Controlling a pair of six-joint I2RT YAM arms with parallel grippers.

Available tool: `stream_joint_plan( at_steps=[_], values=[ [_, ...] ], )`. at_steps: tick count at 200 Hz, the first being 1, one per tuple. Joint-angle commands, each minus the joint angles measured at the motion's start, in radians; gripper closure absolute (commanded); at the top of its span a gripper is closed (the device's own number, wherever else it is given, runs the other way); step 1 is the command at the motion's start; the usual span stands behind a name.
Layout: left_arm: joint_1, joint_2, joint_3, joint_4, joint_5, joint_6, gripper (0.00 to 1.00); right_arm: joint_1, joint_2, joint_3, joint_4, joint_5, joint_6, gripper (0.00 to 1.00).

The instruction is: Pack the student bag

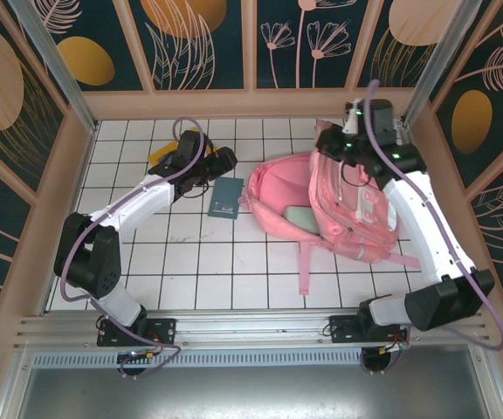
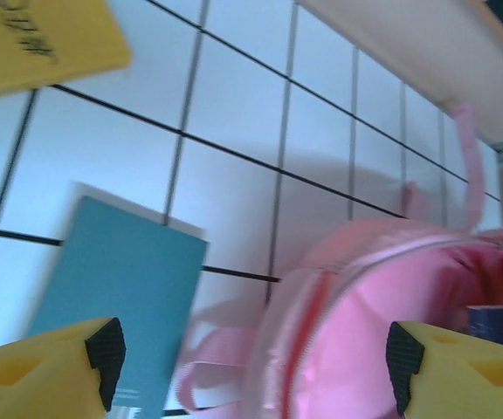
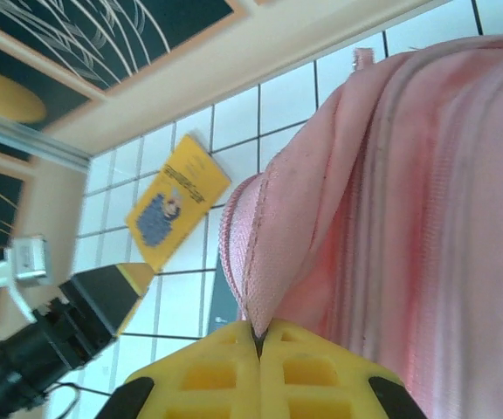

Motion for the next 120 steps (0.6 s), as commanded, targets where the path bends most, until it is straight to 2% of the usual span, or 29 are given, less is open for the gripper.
stream_joint_plan(
  at_steps=[1,45,58,78,106,115,120],
  values=[
    [0.011,0.042,-0.009,-0.06,-0.045,0.04,0.2,0.048,0.093,0.047,-0.001,0.202,-0.076,1.0],
    [0.023,0.095,-0.034,-0.038,-0.025,0.036,0.2,0.106,0.26,0.041,0.049,0.237,-0.101,1.0],
    [0.027,0.095,-0.037,-0.038,-0.025,0.041,0.2,0.118,0.309,0.071,0.044,0.253,-0.106,0.79],
    [0.042,0.08,-0.052,-0.038,-0.03,0.043,0.2,0.164,0.345,0.148,0.004,0.367,-0.119,0.57],
    [0.093,0.025,-0.105,-0.018,-0.013,0.036,0.2,0.296,0.343,0.247,-0.016,0.568,-0.165,0.43],
    [0.105,0.009,-0.125,-0.004,-0.015,0.032,0.2,0.319,0.354,0.267,-0.018,0.556,-0.164,0.42],
    [0.114,0.003,-0.134,0.004,-0.013,0.028,0.2,0.327,0.362,0.274,-0.013,0.508,-0.154,0.41]
  ],
)
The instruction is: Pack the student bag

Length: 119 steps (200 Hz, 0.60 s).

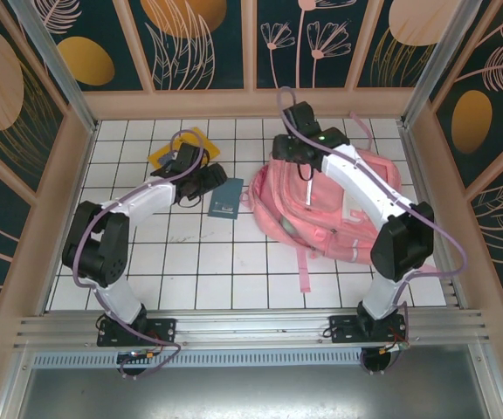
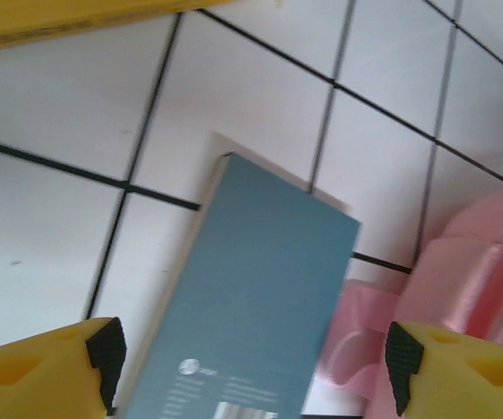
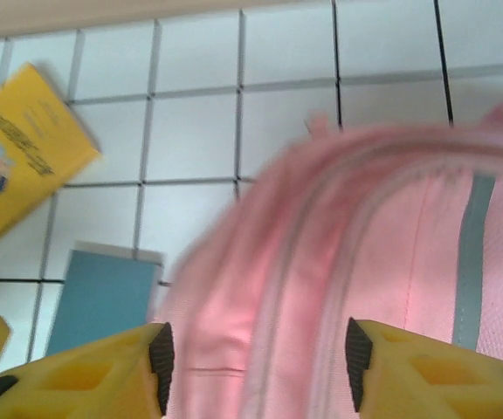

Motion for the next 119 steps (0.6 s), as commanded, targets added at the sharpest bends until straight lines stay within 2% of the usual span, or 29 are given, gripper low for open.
stream_joint_plan(
  at_steps=[1,11,28,41,53,77,90,101,119],
  values=[
    [0.042,-0.071,-0.046,0.028,-0.004,0.003,0.2,0.075,-0.003,0.088,-0.001,0.077,-0.022,0.41],
    [0.052,-0.076,-0.061,0.038,0.0,-0.003,0.2,0.087,0.018,0.098,0.002,0.031,-0.001,0.4],
    [0.058,-0.075,-0.074,0.047,0.008,-0.023,0.2,0.159,0.078,0.128,0.013,0.088,-0.02,0.39],
    [0.059,-0.087,-0.108,0.072,0.028,-0.066,0.21,0.179,0.141,0.148,0.042,-0.014,-0.024,0.39],
    [0.057,-0.116,-0.157,0.101,0.06,-0.134,0.21,0.166,0.222,0.177,0.065,-0.132,-0.02,0.39],
    [0.059,-0.225,-0.342,0.216,0.127,-0.334,0.21,0.127,0.398,0.279,0.07,-0.208,-0.057,0.39],
    [0.047,-0.28,-0.431,0.266,0.142,-0.428,0.21,0.095,0.471,0.325,0.086,-0.304,-0.069,0.39],
    [0.028,-0.316,-0.477,0.284,0.128,-0.461,0.21,0.071,0.525,0.358,0.11,-0.371,-0.073,0.4],
    [-0.001,-0.356,-0.526,0.307,0.125,-0.48,0.2,0.06,0.624,0.454,0.105,-0.397,-0.105,0.41]
  ],
)
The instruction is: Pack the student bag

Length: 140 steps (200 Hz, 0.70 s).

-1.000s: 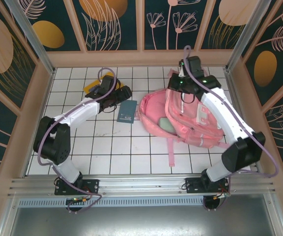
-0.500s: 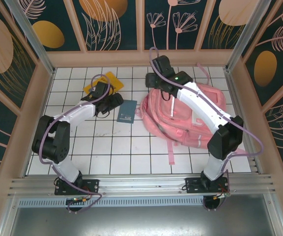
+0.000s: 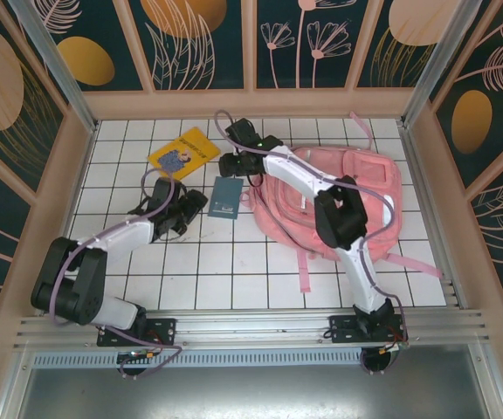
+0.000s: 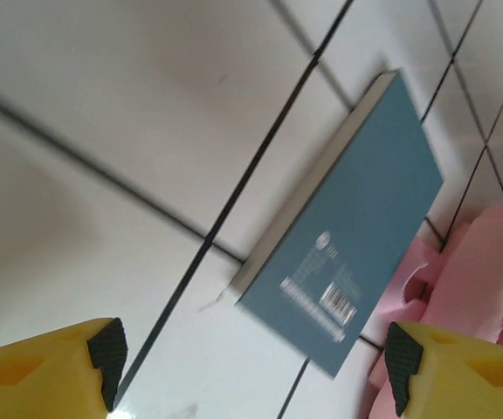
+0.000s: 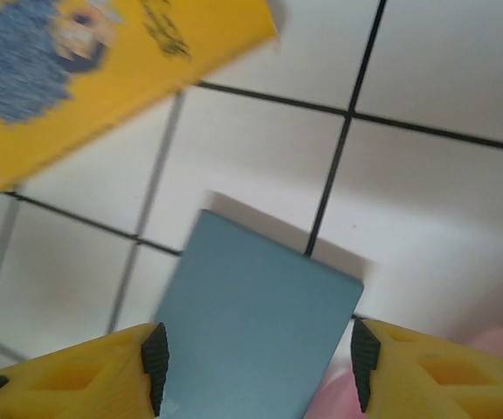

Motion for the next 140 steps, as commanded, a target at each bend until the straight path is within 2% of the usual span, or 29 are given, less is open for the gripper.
stream_joint_plan(
  at_steps=[1,23,40,80,110,140],
  values=[
    [-0.037,-0.057,-0.055,0.104,0.028,-0.129,0.2,-0.032,0.078,0.141,0.021,-0.117,-0.056,0.41],
    [-0.057,-0.076,-0.088,0.121,0.04,-0.158,0.2,-0.04,0.209,0.303,-0.041,-0.102,-0.074,0.4],
    [-0.06,-0.086,-0.103,0.115,0.026,-0.162,0.2,-0.055,0.267,0.344,-0.043,-0.1,-0.06,0.39],
    [-0.06,-0.065,-0.115,0.129,0.009,-0.169,0.2,-0.054,0.301,0.306,-0.05,-0.192,-0.064,0.38],
    [-0.06,-0.022,-0.088,0.112,0.004,-0.166,0.2,-0.025,0.296,0.283,-0.127,-0.186,-0.124,0.38],
    [-0.06,0.027,-0.071,0.111,0.004,-0.157,0.2,-0.022,0.237,0.172,-0.128,-0.227,-0.133,0.39]
  ],
)
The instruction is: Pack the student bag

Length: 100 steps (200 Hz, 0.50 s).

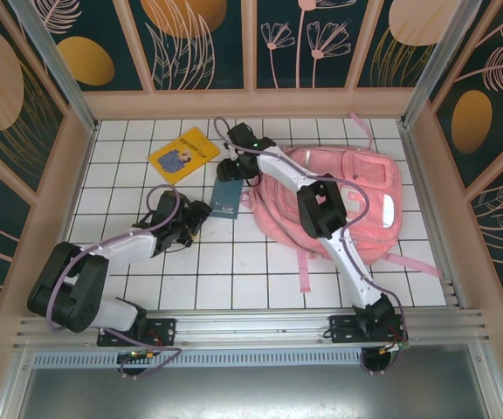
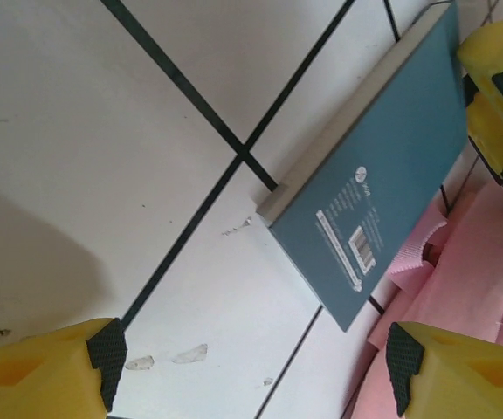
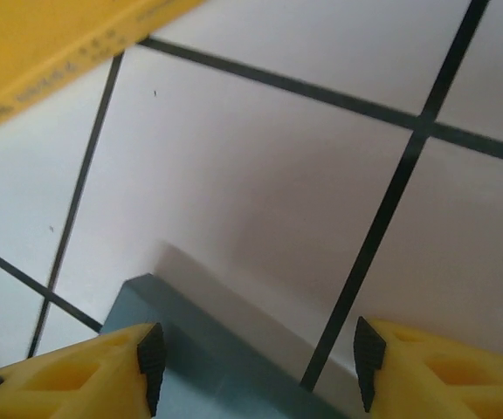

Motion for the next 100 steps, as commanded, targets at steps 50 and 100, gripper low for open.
stream_joint_plan(
  at_steps=[50,100],
  values=[
    [-0.002,0.12,0.029,0.069,0.041,-0.017,0.2,0.009,-0.168,-0.281,-0.023,-0.276,-0.022,0.41],
    [0.016,0.156,0.056,0.054,0.031,0.023,0.21,0.005,-0.185,-0.389,0.045,-0.508,0.026,0.42]
  ],
)
